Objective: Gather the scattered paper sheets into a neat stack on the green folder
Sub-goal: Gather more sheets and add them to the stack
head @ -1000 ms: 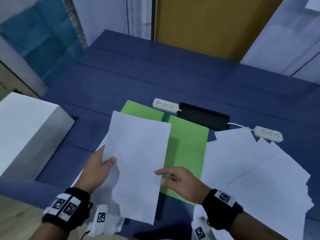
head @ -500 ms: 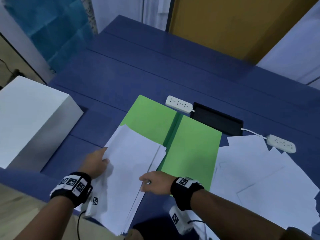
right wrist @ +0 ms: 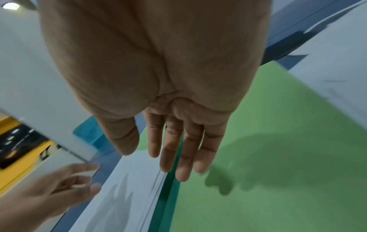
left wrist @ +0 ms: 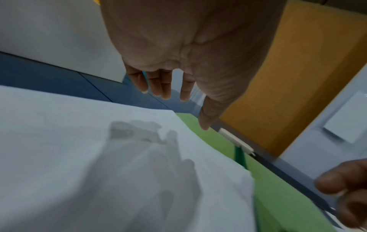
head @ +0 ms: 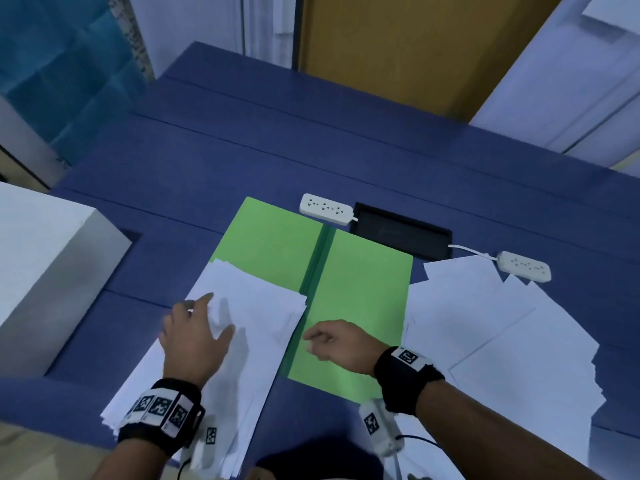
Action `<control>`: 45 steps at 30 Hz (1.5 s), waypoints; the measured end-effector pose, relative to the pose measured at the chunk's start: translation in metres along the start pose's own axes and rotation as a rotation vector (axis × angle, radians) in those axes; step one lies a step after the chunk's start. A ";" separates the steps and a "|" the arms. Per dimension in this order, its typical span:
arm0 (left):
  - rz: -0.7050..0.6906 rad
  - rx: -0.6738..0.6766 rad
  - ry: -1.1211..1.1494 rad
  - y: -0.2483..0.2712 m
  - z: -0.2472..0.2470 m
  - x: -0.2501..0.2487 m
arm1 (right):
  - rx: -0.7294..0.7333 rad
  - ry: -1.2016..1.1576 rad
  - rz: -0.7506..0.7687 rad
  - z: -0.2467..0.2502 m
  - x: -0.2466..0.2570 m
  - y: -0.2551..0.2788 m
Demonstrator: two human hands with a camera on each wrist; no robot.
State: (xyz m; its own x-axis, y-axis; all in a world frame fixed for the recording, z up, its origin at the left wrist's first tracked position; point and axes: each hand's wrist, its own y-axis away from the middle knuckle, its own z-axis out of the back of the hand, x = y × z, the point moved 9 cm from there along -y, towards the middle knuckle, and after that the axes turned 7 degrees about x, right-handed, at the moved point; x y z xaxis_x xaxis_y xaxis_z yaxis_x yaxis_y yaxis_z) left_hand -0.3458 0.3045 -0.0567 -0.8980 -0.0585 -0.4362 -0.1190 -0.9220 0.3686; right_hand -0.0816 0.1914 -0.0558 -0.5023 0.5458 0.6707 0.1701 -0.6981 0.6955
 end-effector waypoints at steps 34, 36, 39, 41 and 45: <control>-0.310 0.664 -0.329 0.148 -0.327 -0.423 | -0.633 -0.832 -0.238 0.110 -0.457 0.299; -0.233 0.632 -0.355 0.149 -0.340 -0.424 | -0.644 -0.880 -0.228 0.110 -0.463 0.298; -0.219 0.692 -0.280 0.156 -0.362 -0.430 | -0.633 -0.928 -0.207 0.110 -0.470 0.300; -0.259 0.721 -0.232 0.162 -0.370 -0.437 | -0.625 -0.949 -0.193 0.110 -0.471 0.301; -0.309 0.725 -0.222 0.171 -0.375 -0.449 | -0.594 -0.955 -0.176 0.112 -0.469 0.302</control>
State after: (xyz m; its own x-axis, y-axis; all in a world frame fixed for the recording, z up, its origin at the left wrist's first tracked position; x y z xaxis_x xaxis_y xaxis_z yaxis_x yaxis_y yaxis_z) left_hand 0.1960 0.0291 -0.1060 -0.8338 0.3053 -0.4600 -0.5508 -0.4030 0.7309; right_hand 0.3006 -0.2238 -0.1311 0.4147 0.6103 0.6749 -0.3955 -0.5471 0.7378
